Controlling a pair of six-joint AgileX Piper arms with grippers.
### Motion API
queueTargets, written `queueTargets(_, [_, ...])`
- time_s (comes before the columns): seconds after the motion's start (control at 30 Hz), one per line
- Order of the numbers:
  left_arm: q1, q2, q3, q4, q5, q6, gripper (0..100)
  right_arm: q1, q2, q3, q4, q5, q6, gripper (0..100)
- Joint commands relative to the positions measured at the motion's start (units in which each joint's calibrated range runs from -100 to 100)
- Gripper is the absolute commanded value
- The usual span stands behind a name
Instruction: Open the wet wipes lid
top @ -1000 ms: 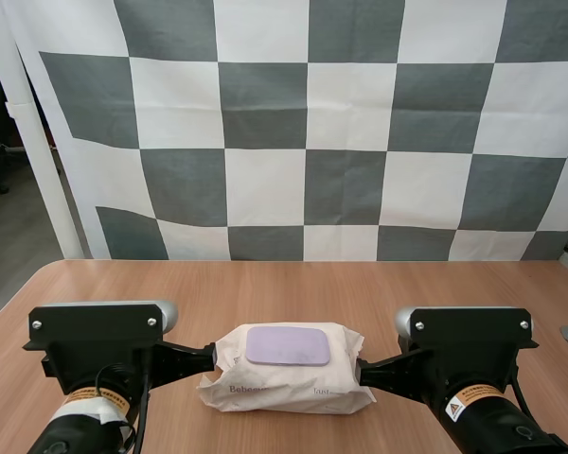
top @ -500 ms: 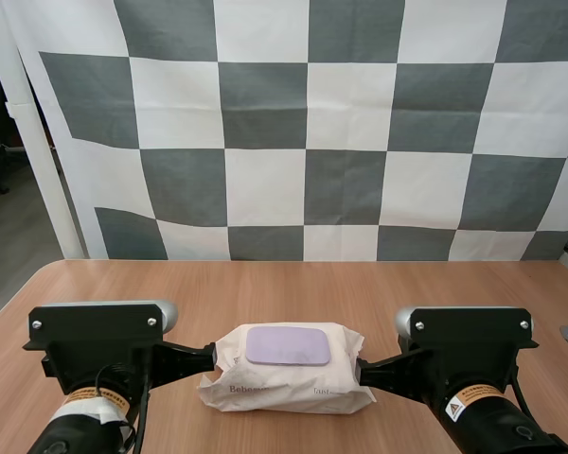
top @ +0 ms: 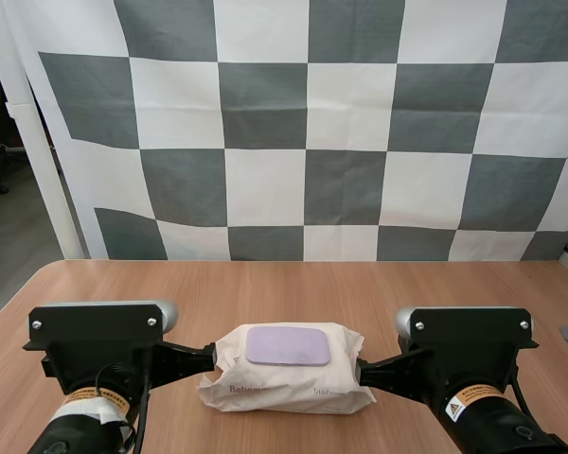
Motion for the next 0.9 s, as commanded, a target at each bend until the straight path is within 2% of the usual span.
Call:
queueTargets(0.0, [0.00,0.0,0.0,-0.1,-0.1,0.0,0,0.0,0.0,0.0,0.0,-0.1,0.0,0])
queueTargets(0.87, [0.00,0.0,0.0,-0.1,-0.1,0.0,0,0.0,0.0,0.0,0.5,-0.1,0.0,0])
